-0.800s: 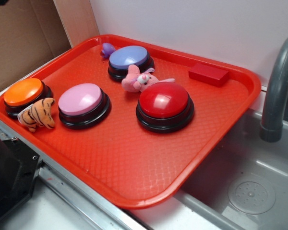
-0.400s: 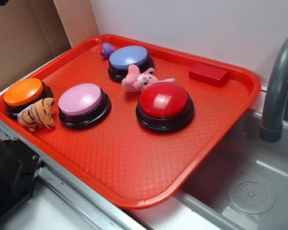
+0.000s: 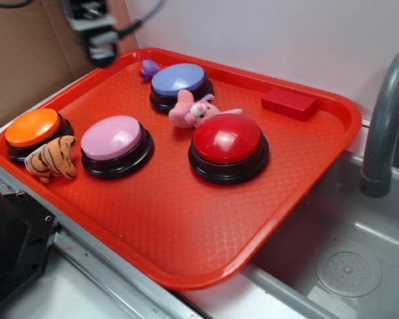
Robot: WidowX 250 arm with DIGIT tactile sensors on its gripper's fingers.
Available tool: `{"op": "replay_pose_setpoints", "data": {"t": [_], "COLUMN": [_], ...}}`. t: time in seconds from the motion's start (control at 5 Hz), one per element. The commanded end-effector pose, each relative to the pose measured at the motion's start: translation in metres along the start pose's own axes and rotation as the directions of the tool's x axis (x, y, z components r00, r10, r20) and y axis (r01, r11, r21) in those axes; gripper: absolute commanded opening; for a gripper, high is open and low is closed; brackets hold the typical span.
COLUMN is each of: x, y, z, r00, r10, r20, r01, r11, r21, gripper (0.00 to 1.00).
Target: Push the red button.
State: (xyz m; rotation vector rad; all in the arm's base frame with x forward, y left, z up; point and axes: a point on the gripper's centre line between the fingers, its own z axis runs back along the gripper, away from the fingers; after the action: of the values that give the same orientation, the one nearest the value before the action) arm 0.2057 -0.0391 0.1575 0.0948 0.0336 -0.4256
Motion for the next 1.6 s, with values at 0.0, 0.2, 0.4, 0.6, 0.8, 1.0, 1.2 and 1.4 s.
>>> {"op": "replay_pose_setpoints", "data": {"t": [0.0, 0.2, 0.4, 0.6, 0.8, 1.0, 1.2, 1.4], "x": [0.052, 0.063, 0.084, 0.099, 0.106, 0.103, 0.095, 0.087], "y": [0.02, 0.007, -0.027, -0.044, -0.052, -0.051, -0.06, -0.063], "z": [-0.048, -0.069, -0.07, -0.059, -0.063, -0.07, -0.081, -0.088], "r00": [0.99, 0.988, 0.993, 0.99, 0.985, 0.988, 0.996, 0.999], "r10": [-0.142, -0.142, -0.093, -0.132, -0.165, -0.15, -0.091, -0.044], "r20": [0.004, 0.057, 0.066, 0.055, 0.052, 0.043, -0.006, 0.022], "r01": [0.141, 0.142, 0.096, 0.133, 0.165, 0.151, 0.091, 0.044], "r11": [0.987, 0.99, 0.994, 0.991, 0.986, 0.988, 0.995, 0.999], "r21": [0.074, 0.007, -0.048, -0.021, -0.006, -0.016, -0.026, 0.001], "gripper": [1.0, 1.0, 1.0, 1.0, 1.0, 1.0, 1.0, 1.0]}}
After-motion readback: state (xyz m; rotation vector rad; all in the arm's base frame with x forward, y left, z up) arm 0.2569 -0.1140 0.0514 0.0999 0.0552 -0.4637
